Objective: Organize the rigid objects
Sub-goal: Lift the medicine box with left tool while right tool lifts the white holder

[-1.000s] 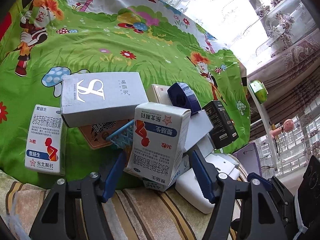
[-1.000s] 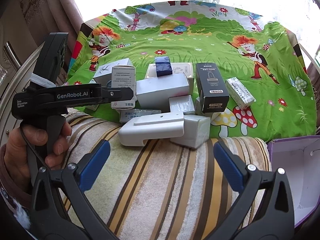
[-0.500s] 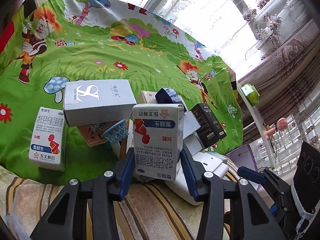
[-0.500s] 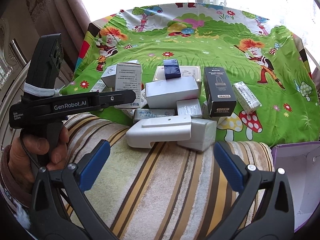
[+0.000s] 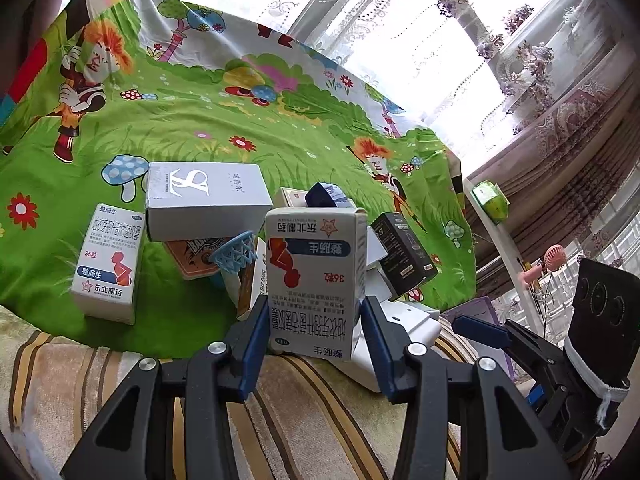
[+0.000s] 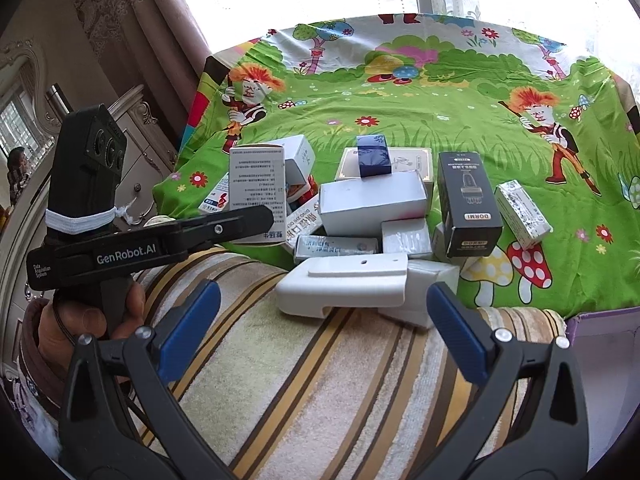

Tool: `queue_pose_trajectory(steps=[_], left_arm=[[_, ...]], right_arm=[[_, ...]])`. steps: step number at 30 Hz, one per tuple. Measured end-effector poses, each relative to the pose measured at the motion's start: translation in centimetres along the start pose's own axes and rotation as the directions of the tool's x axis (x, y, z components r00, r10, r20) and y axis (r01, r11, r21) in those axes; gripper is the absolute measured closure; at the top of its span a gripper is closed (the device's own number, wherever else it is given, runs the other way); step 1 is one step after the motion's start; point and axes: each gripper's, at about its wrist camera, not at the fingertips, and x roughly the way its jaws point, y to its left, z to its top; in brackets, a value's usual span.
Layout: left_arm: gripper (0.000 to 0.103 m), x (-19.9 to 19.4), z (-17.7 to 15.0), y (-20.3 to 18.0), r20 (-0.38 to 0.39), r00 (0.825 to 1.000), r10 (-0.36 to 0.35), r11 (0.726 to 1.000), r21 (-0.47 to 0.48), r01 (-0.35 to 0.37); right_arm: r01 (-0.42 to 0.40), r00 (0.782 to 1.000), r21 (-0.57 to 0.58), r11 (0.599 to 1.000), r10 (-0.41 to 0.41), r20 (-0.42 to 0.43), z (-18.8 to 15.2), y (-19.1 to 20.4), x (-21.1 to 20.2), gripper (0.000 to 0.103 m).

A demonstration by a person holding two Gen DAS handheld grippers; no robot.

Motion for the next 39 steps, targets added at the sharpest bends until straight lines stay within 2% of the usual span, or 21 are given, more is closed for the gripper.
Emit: queue_pose_trajectory(steps=[6,11,22,26,39], left_arm=[[0.056,-0.3,-0.2,0.1,0.017,1.0,0.004,1.0,-0.003,-0.004],[0.056,-0.4,-0.2,0.3,0.017,1.0,0.0,1.0,-0.012,0.001],[0.056,-0.3,-0.2,0.3,0.015,1.0,0.0,1.0,-0.013,0.0],[0.057,-0.3,-0.2,0.4,0.015,1.0,-0.001,1.0,-0.014,0.001],[0.056,-1.3,-0.7,-0.4,0.042,0.999,0.009,1.0,0.0,-0.009]], right_arm=[[0.114,0.989,-0.074,0.991,-0.12,-0.083,0.1,1.3,1.9,0.0],[0.187,0.976,-0.147,0.971,-0.201,-0.086,0.2,2.5,2.5,0.0],[0.288,0.943,-0.189,0.939,-0.312,-0.116,0.5,3.3,4.1,0.002],[0.298,0.936,-0.18,0.937,-0.324,-0.135,0.4,3.0,4.6,0.016],[0.24,0.969,-0.111,0.964,-0.245,-0.034,-0.2,2.4,1.3,0.016]])
